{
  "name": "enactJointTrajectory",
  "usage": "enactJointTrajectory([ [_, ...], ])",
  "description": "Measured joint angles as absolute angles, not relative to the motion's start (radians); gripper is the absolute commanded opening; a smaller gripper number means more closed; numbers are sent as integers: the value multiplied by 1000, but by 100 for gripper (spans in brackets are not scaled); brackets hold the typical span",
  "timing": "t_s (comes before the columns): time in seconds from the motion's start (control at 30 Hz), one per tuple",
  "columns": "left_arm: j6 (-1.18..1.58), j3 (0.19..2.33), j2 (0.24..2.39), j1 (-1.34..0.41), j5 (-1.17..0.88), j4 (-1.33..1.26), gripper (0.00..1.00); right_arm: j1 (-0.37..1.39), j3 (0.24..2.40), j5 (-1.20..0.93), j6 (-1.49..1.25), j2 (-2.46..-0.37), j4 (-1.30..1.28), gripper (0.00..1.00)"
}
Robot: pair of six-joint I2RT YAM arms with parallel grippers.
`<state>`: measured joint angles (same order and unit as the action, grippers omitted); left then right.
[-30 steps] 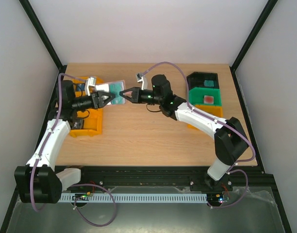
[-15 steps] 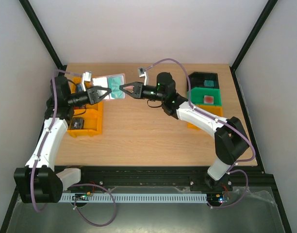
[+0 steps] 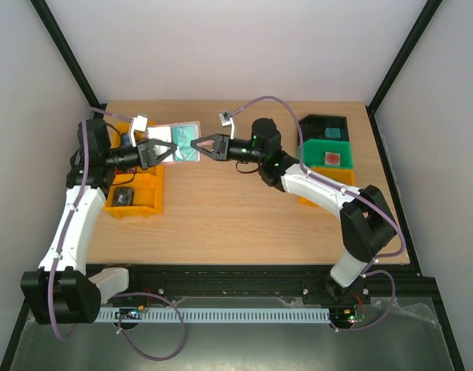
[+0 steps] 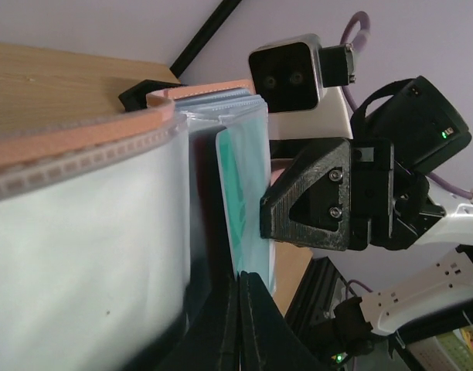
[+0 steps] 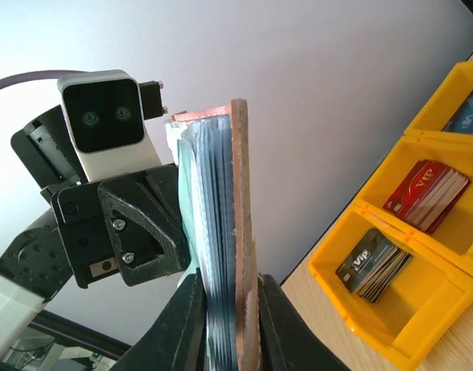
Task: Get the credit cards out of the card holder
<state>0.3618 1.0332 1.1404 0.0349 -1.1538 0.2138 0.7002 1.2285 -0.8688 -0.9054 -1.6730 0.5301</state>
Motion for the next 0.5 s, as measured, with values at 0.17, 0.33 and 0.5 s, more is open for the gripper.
enactJointTrajectory([
  [0.17,290,1036,1139,35,-1158,282,2,694,1189,-898,-902,-1660,539,14],
  [0.33,237,1044,1138,35,-1151,325,2,687,1175,-924,-896,-1644,539,7],
  [0.5,209,1049,1127,36,-1153,337,2,682,1173,-941,-885,-1630,538,5],
])
